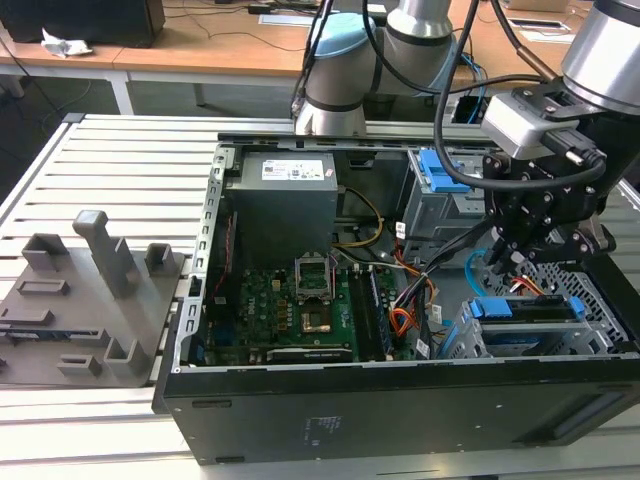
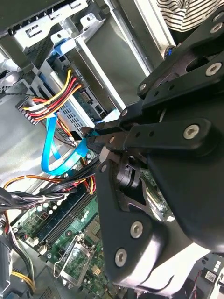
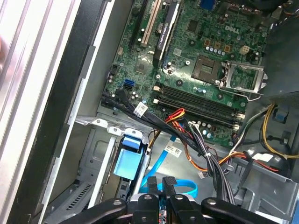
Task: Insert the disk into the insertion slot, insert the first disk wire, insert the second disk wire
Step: 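Insert the second disk wire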
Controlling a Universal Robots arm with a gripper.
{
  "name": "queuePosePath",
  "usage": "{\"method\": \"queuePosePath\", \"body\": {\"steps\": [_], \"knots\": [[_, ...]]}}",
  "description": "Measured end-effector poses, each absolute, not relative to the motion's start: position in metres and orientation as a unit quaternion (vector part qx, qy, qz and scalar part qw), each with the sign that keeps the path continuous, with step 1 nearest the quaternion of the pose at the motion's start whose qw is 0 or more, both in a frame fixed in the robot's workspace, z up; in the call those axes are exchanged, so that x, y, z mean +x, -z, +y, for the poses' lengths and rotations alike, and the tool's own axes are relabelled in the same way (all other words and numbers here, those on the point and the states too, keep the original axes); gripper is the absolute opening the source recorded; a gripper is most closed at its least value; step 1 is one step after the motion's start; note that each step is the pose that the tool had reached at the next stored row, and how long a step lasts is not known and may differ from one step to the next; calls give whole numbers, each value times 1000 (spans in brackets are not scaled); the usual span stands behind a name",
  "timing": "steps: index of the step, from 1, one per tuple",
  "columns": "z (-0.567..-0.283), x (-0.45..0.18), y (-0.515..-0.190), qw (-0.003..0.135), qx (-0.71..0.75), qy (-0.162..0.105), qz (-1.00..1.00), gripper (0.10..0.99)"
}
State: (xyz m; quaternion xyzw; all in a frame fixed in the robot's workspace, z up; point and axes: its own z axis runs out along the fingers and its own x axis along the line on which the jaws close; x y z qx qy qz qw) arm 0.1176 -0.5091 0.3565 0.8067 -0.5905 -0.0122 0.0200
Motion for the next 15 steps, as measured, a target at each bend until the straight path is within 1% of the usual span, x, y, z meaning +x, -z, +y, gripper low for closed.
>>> {"method": "queuePosePath", "body": {"steps": [4,7,15], "knots": [[-529,118,-356,21,807,11,-591,161],[-537,118,-356,22,807,11,-590,161],[-539,136,-346,25,806,13,-591,161]]}}
